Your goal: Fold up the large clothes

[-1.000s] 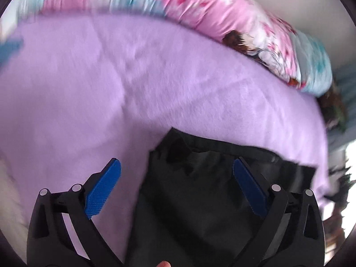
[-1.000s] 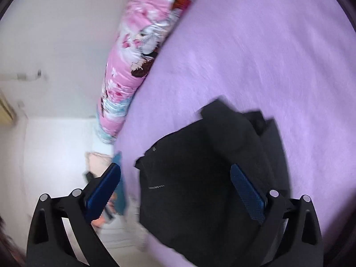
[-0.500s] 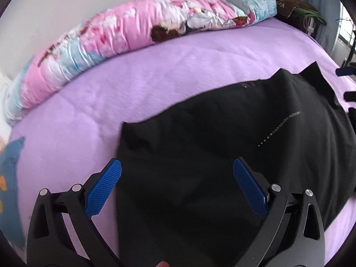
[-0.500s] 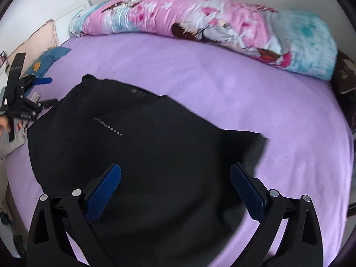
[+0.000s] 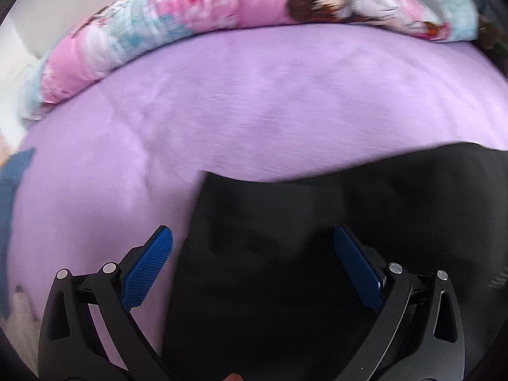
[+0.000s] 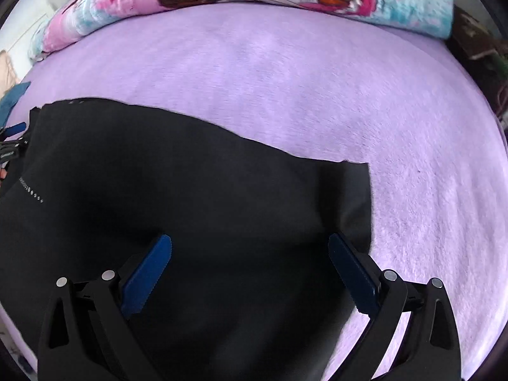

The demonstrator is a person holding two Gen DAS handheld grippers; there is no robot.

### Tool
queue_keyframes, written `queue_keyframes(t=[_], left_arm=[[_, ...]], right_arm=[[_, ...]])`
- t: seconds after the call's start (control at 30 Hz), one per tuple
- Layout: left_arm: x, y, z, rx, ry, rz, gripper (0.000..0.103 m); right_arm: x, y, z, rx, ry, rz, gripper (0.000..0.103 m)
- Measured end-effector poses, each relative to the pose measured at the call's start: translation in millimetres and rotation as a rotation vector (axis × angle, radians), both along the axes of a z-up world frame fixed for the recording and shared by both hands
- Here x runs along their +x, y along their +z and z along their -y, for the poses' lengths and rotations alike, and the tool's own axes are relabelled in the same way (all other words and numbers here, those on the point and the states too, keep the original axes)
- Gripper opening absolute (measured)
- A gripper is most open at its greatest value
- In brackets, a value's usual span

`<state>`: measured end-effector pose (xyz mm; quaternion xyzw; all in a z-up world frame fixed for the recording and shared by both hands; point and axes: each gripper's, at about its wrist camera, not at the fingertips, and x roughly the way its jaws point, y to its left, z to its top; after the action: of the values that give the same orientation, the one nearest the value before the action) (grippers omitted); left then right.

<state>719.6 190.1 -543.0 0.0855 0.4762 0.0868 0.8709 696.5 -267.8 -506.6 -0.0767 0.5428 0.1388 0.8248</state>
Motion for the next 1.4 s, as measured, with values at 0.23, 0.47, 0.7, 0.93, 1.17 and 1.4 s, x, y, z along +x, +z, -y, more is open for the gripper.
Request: queue_keyframes(t=[0.23, 0.47, 0.7, 0.93, 1.17, 1.4], left_arm=[[10, 12, -18, 0.129, 0.085, 0.059, 0.097], [-72, 77, 6, -0.174, -0.089, 0.045, 0.097], [-162, 48, 48, -0.176, -0.185, -0.012, 0.097], [-149, -16, 1, -0.218, -0.035, -0.08, 0.099], [-150, 7, -10, -0.338, 0.037, -0.067, 0.097], [-168, 62, -48, -0.492, 0.011, -0.048, 0.097]], right_arm=[[2, 1, 6, -0.025, -0.035, -0.003, 0.097], [-58, 74, 13, 0.07, 0.008, 0.044, 0.097], [-117, 59, -24, 0.048, 0.148, 0.03, 0.097], [-115, -19, 0, 0.007, 0.089, -0.082, 0.097], [-112, 11, 20, 0.113, 0.037, -0.062, 0.097], [-103, 30, 109, 0.291, -0.154, -0.108, 0.097]])
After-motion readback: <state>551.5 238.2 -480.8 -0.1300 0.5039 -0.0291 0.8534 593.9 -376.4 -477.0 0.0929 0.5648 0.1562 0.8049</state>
